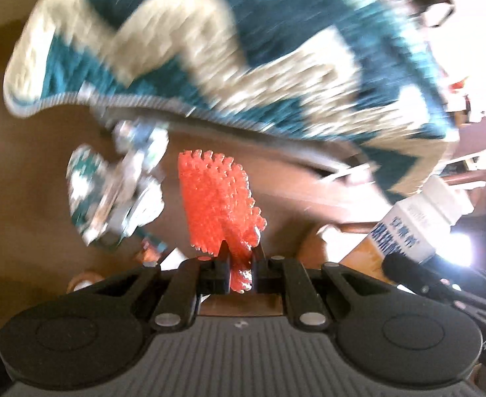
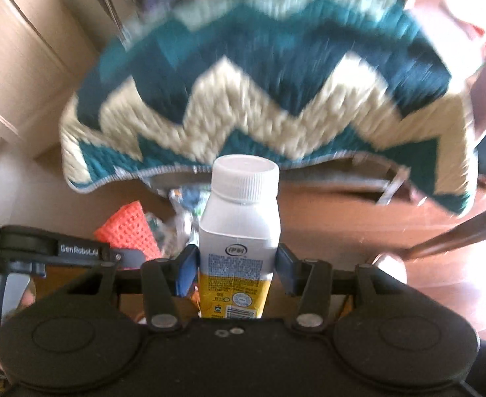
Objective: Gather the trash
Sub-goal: 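Lift the milk bottle with the right tool while the left tool lifts the orange mesh net, then carry both items over the dark teal bin and open both tools to drop them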
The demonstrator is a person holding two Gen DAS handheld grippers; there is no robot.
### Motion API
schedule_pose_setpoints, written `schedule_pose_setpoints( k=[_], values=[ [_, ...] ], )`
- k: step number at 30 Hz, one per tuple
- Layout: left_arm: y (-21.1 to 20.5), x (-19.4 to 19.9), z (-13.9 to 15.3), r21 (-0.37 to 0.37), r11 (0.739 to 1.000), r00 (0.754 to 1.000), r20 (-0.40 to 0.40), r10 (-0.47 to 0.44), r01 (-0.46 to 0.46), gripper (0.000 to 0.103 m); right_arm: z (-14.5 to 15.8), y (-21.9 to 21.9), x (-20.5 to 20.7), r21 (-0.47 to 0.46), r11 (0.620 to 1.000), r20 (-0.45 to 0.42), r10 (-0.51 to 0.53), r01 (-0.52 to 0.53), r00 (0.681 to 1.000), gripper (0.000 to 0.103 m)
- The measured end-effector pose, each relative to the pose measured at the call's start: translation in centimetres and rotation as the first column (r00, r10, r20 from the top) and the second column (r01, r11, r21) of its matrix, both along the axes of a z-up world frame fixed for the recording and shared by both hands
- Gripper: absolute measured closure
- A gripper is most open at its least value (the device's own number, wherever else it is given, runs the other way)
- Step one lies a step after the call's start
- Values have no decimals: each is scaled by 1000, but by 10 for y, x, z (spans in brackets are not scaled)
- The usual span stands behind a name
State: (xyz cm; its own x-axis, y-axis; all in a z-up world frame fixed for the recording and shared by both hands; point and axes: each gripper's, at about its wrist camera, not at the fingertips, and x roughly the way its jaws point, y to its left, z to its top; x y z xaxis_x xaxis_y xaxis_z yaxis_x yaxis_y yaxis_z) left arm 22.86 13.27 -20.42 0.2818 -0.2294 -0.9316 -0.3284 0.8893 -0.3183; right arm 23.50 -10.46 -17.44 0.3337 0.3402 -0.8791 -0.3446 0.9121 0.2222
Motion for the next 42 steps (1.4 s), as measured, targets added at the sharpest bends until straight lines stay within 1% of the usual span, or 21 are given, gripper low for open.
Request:
schedule_pose_setpoints(
  k=[2,6,10,13,15,17,20,23,27,31,34,36,39,42],
  values=[
    [-12,-2,30,7,1000,998,64,-23,23,92,22,-8,-11,8,1000,52,-2,2,999,54],
    [-37,-9,77,17,998,984,167,-67,65,92,64,-29,-30,28,1000,142,-13,10,990,54],
    [-68,-17,125,62,990,949,283,-137,124,92,111,-57,-46,44,999,247,-36,26,968,54],
    [-92,-20,160,83,983,913,364,-184,166,92,145,-80,-59,56,997,327,-64,48,943,54],
    [-111,-20,186,101,976,883,415,-219,195,92,166,-97,-65,64,996,374,-85,65,924,54],
    [-130,-19,211,118,967,847,465,-256,227,92,184,-111,-71,68,994,417,-104,84,903,54],
    [-160,-15,242,142,953,800,519,-302,268,92,212,-135,-76,78,990,474,-143,121,869,54],
    [-191,-10,272,171,937,751,561,-348,306,92,235,-159,-80,80,983,535,-180,163,825,54],
    [-233,-2,305,169,915,693,606,-390,368,92,267,-192,-87,97,971,593,-233,219,771,54],
    [-275,12,333,174,883,641,628,-441,437,92,297,-228,-90,116,950,648,-294,290,703,54],
    [-304,22,351,183,863,612,637,-468,471,92,312,-259,-86,119,929,675,-334,350,657,54],
    [-323,26,361,182,850,591,646,-483,495,92,318,-276,-82,114,916,681,-353,384,641,54],
    [-356,33,376,196,825,556,654,-513,530,92,319,-300,-72,87,895,684,-373,438,627,54],
    [-391,42,383,204,798,531,650,-543,567,92,313,-323,-62,72,872,671,-402,484,623,54]
  ],
)
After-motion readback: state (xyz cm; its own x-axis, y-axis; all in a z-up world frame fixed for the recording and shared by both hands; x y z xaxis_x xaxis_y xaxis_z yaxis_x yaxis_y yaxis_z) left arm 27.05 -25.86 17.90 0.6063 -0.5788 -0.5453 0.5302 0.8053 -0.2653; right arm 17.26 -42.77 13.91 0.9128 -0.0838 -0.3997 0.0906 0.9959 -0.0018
